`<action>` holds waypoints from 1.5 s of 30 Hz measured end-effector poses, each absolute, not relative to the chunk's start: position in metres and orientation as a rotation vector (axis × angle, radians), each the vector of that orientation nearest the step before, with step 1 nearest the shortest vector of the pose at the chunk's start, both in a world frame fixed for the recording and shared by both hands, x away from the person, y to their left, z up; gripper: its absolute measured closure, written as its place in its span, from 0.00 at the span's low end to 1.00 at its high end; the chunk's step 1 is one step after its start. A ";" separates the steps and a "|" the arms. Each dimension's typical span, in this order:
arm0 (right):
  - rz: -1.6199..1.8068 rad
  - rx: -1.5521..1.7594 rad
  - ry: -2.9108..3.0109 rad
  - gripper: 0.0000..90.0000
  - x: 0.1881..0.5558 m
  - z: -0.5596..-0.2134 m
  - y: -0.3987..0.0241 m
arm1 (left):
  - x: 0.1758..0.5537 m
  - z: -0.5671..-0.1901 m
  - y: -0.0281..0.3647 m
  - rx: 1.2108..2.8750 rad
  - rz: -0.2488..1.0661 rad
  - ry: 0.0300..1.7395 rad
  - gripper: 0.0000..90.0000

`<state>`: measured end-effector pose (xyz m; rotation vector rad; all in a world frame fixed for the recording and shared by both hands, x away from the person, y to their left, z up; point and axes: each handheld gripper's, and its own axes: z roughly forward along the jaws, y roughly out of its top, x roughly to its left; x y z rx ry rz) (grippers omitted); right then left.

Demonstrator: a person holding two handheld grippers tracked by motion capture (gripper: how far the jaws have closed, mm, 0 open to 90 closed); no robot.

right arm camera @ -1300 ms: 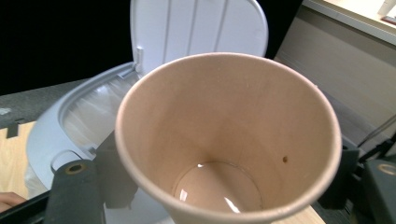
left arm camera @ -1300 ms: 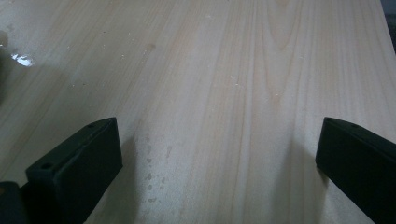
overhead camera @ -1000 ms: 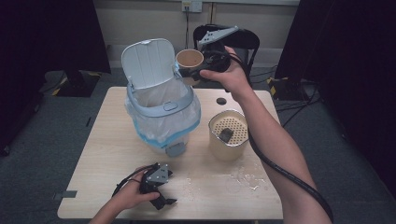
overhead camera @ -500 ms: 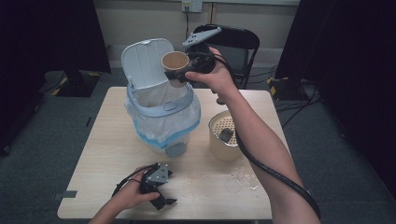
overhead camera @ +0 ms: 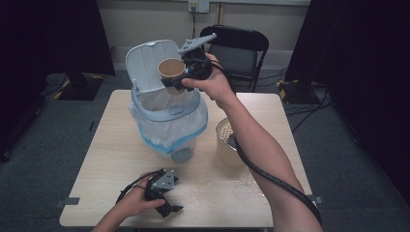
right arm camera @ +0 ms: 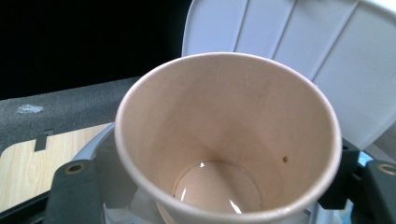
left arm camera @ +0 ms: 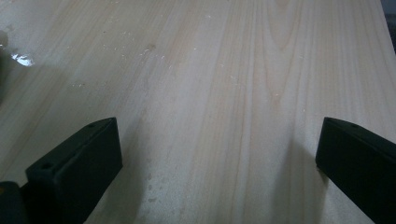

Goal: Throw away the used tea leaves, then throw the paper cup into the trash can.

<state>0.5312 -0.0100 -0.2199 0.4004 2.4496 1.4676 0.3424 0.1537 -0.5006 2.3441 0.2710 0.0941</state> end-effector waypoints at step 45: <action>1.459 0.406 2.579 0.16 0.504 -0.245 -0.037 | 0.343 -0.501 0.154 2.338 0.101 0.264 0.00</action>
